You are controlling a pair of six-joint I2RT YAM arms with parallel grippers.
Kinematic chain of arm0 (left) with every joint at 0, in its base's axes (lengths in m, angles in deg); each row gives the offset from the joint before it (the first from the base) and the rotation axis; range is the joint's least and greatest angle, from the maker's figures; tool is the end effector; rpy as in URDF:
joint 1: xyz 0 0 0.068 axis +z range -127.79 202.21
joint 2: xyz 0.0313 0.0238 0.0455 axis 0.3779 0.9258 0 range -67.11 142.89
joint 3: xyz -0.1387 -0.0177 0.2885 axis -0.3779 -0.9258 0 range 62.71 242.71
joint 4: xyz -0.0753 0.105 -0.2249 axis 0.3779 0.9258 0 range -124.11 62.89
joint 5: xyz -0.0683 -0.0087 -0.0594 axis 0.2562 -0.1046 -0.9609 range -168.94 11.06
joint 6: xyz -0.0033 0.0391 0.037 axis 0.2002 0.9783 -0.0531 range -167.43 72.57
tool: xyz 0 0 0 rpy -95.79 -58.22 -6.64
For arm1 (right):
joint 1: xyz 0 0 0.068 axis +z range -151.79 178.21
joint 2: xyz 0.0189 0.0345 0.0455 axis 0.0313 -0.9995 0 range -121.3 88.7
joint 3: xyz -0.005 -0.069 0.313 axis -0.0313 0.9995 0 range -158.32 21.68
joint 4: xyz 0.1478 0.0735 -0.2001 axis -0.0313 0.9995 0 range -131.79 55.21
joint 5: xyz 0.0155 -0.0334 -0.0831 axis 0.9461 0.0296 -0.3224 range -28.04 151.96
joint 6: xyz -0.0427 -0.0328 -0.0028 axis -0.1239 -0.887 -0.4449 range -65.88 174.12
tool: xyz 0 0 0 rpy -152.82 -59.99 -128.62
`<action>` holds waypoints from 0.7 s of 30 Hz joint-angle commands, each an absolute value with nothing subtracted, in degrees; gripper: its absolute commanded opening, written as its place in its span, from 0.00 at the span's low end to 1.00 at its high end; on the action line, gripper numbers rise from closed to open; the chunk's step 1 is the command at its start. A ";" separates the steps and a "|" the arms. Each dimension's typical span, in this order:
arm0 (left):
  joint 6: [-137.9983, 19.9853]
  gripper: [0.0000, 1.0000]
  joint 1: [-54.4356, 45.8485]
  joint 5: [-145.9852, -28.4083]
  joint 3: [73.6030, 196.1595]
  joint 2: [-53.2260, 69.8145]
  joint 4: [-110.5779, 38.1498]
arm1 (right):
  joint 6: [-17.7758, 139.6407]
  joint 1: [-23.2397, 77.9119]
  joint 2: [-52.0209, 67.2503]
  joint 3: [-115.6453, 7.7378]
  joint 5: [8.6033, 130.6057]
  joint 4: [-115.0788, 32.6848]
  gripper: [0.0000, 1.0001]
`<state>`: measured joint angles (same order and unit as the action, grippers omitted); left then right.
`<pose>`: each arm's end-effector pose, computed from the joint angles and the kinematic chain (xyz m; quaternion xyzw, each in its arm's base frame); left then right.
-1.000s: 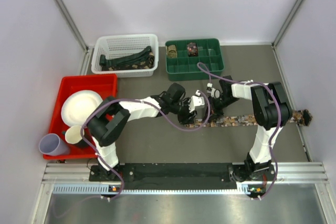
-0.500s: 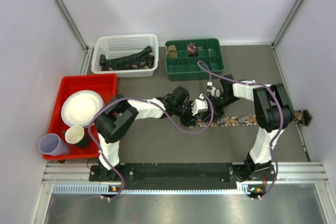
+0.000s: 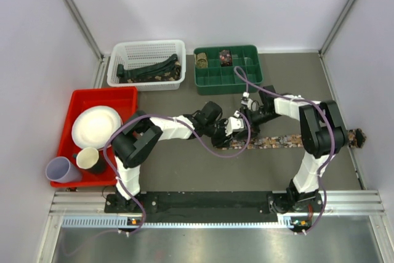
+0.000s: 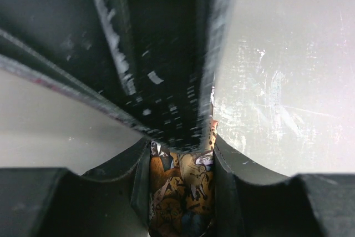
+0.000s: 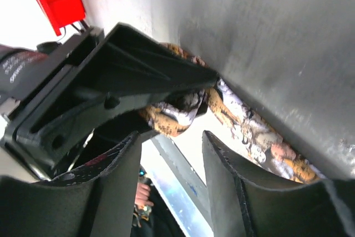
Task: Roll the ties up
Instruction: Roll the tie at the center of the board.
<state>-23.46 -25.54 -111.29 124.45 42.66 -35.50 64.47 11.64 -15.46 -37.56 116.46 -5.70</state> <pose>0.2578 -0.3122 0.1921 0.6062 0.6631 -0.3264 0.2938 0.3099 0.1039 0.1946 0.0597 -0.8850 -0.4610 0.0259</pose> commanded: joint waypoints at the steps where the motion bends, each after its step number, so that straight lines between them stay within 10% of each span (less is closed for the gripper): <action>1: -23.26 0.41 -25.87 -110.31 123.62 43.72 -33.23 | 68.09 13.23 -17.65 -36.68 119.00 -12.16 0.47; 6: -23.08 0.41 -25.87 -110.49 123.45 43.63 -33.14 | 70.29 14.56 -19.50 -36.50 119.01 -14.90 0.36; 9: -22.91 0.41 -25.87 -110.31 123.10 43.28 -32.97 | 68.10 14.38 -19.32 -37.29 116.64 -12.10 0.00; 21: -29.66 0.74 -21.74 -113.30 115.72 36.08 -41.74 | 61.33 12.27 -20.20 -37.03 106.44 -9.62 0.00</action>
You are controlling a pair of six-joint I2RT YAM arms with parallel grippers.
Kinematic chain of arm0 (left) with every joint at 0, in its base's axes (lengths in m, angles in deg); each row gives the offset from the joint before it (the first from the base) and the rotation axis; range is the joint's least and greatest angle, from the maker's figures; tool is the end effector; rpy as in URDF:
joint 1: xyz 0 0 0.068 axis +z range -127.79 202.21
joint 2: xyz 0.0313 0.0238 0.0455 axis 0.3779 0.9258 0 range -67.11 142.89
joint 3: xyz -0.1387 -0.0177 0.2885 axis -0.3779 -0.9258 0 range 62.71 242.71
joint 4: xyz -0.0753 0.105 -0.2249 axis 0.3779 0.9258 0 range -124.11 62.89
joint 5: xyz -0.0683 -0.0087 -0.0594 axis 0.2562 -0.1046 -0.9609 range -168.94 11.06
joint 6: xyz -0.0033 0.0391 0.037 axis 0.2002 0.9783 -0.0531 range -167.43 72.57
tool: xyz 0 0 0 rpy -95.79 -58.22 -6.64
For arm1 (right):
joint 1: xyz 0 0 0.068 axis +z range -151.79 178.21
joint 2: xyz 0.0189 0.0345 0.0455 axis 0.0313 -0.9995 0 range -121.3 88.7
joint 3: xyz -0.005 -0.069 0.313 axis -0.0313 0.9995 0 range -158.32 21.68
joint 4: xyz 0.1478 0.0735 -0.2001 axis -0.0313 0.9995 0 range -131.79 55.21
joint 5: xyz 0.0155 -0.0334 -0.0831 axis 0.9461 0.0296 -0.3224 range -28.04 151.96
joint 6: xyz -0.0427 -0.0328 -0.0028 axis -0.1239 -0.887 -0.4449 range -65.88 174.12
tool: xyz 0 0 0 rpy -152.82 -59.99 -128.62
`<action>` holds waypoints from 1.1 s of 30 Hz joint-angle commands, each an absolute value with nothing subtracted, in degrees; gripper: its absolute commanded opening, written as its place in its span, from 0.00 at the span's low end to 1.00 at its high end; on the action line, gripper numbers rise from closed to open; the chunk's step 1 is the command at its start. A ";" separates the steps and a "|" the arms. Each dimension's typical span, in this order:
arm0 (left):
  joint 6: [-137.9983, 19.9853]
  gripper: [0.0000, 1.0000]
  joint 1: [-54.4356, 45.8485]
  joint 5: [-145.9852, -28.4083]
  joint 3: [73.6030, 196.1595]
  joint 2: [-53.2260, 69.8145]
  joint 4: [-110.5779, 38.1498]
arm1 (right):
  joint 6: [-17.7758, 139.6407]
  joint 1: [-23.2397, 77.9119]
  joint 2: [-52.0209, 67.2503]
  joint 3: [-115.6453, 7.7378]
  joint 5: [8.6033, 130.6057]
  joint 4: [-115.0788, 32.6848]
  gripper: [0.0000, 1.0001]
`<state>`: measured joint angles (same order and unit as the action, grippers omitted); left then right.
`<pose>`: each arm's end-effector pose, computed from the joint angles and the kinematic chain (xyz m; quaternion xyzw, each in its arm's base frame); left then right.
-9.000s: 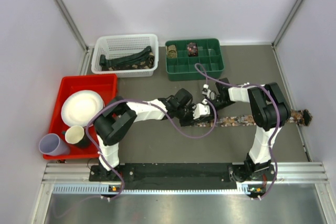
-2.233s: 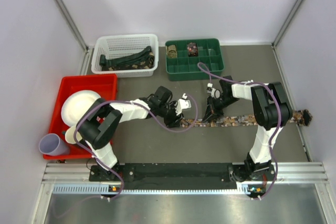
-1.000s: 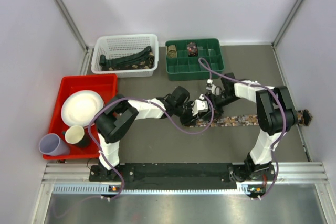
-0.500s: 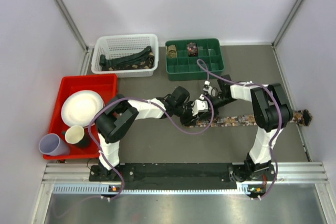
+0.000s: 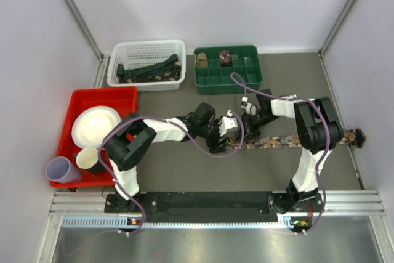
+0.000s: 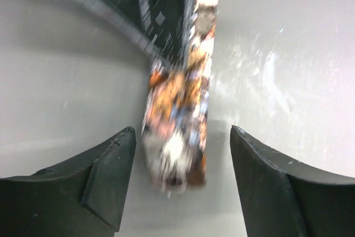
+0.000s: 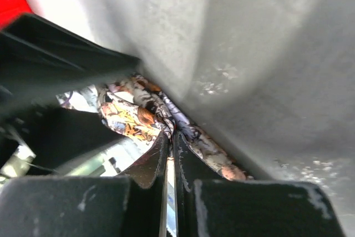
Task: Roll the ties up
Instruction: Roll the tie at the center of the board.
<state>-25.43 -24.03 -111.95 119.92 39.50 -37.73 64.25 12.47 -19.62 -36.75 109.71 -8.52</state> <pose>0.2526 -0.2919 0.1938 0.5868 0.6754 -0.3331 0.2976 0.3156 0.1075 0.1664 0.0570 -0.9114 -0.4064 0.0320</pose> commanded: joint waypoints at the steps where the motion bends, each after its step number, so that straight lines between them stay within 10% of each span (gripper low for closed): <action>1: -29.76 0.74 -21.57 -113.39 114.49 35.81 -42.71 | 60.89 12.27 -20.55 -37.12 106.00 -9.54 0.00; 12: -30.81 0.51 -21.30 -115.32 115.79 35.46 -46.06 | 58.95 12.53 -20.91 -36.24 103.36 -9.98 0.00; 27: -36.27 0.45 -25.26 -113.92 125.20 42.31 -50.99 | 59.31 13.59 -21.61 -36.15 102.83 -10.24 0.00; 33: -28.90 0.68 -22.71 -115.67 121.61 36.43 -38.89 | 58.78 13.59 -21.34 -36.15 102.48 -9.45 0.00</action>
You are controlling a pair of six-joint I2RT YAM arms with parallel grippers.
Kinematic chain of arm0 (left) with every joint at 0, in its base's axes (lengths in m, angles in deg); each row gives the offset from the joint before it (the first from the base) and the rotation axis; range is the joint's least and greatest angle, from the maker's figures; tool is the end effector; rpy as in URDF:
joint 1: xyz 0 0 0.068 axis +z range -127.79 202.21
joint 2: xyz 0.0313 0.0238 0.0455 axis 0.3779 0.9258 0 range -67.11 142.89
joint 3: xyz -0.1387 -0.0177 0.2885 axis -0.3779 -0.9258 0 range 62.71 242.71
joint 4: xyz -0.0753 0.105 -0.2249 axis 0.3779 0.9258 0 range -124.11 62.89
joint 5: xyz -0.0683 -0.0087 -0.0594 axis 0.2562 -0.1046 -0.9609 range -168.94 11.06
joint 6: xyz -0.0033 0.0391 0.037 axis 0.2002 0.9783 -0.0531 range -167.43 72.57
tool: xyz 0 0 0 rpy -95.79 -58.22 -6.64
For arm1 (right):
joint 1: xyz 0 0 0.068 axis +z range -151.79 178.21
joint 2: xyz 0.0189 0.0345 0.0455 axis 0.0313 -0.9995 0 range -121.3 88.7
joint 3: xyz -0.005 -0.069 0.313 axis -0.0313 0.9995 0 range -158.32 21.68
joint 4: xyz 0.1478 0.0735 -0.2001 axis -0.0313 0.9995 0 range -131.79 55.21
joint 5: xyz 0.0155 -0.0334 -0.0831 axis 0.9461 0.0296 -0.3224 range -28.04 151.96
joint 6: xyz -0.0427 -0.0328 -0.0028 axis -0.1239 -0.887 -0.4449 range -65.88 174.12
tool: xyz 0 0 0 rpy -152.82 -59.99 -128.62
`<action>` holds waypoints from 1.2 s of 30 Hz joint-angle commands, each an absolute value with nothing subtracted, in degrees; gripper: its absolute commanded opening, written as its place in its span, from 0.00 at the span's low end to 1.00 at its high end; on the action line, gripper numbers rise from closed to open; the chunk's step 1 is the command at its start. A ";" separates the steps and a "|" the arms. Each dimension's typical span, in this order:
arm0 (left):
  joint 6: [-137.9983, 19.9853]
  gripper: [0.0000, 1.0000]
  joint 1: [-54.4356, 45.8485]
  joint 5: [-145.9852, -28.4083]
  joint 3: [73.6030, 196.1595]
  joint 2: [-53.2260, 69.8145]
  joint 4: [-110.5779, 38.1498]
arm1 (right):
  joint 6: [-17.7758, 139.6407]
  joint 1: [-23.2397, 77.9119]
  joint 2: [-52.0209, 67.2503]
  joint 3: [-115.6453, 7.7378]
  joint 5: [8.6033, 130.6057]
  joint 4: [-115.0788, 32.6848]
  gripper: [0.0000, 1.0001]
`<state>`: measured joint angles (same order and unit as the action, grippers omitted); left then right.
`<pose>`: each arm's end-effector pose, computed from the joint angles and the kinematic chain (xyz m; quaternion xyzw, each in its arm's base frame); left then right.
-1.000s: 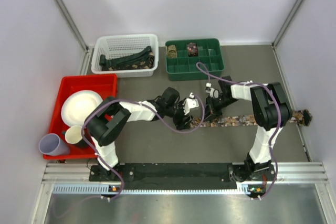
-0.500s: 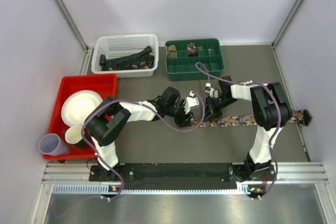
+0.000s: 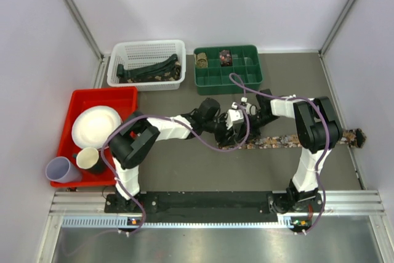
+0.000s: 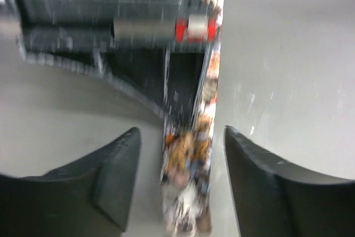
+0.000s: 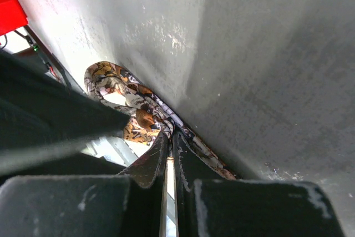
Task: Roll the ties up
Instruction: Roll the tie at the center of the board.
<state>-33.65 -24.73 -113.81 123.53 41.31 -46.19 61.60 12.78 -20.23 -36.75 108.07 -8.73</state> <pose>0.2657 -0.3143 0.2117 0.5471 0.6626 -0.3799 0.3425 0.3161 0.1088 0.1624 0.0788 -0.9156 -0.3936 0.0240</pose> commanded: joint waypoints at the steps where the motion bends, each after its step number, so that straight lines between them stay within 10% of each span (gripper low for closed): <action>1: -27.14 0.71 -22.45 -115.59 121.25 34.86 -35.99 | 58.86 13.59 -21.43 -36.15 102.57 -9.54 0.00; 10: -23.87 0.66 -22.35 -109.96 120.72 36.95 -28.57 | 58.78 13.59 -21.96 -36.24 102.92 -9.62 0.00; 18: -25.63 0.37 -22.44 -111.98 120.63 35.37 -33.67 | 58.60 13.59 -21.96 -35.98 102.57 -9.80 0.00; 36: -31.09 0.36 -26.75 -112.43 129.95 47.23 -38.78 | 59.22 13.59 -22.31 -36.33 103.45 -9.71 0.00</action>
<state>-31.00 -26.24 -112.56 128.38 44.87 -38.08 61.58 12.78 -20.45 -36.82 108.16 -8.73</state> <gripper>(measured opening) 0.361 0.012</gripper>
